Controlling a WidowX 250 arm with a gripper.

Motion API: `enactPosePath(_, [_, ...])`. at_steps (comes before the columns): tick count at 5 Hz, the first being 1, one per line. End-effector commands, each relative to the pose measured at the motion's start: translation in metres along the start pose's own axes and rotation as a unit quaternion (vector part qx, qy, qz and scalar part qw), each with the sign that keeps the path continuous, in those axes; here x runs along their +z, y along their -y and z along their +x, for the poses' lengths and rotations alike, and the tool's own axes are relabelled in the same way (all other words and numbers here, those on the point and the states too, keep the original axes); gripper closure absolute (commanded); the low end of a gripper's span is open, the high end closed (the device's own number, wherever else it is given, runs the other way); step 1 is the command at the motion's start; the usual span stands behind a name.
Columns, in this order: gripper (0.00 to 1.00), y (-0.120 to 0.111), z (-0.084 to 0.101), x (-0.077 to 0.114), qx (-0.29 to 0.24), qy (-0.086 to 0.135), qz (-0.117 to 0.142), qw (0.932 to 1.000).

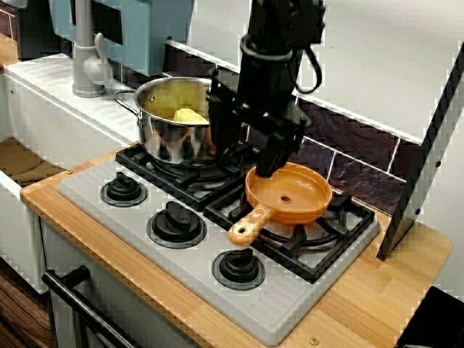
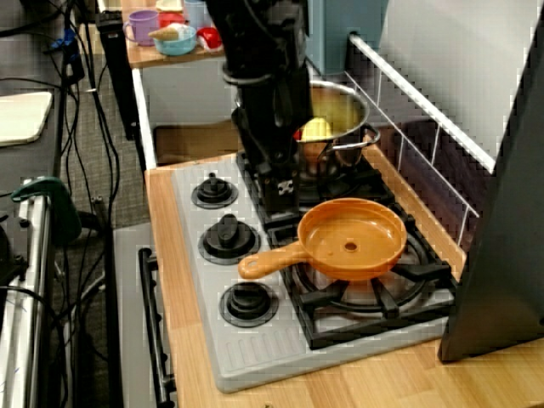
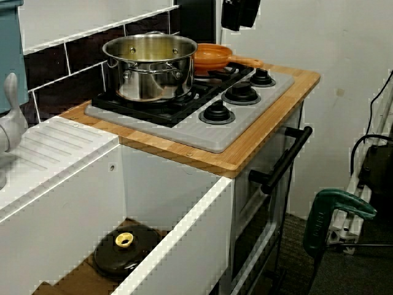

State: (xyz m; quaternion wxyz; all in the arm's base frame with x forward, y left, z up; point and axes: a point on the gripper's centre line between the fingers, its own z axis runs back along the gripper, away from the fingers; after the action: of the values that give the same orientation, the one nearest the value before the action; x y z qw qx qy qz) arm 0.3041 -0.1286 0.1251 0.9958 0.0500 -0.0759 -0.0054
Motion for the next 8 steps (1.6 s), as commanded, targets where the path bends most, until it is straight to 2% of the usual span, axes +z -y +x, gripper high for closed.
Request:
enactPosePath(1, [0.00, 0.008, -0.017, 0.019, 0.026, 0.038, -0.021, 0.9987])
enactPosePath(4, [0.00, 0.024, -0.015, -0.003, 0.063, 0.042, -0.007, 0.9971])
enactPosePath(6, [0.00, 0.024, -0.013, -0.019, 0.053, 0.034, -0.005, 0.9980])
enactPosePath(8, [0.00, 0.021, -0.012, -0.029, 0.083, 0.033, -0.014, 0.9959])
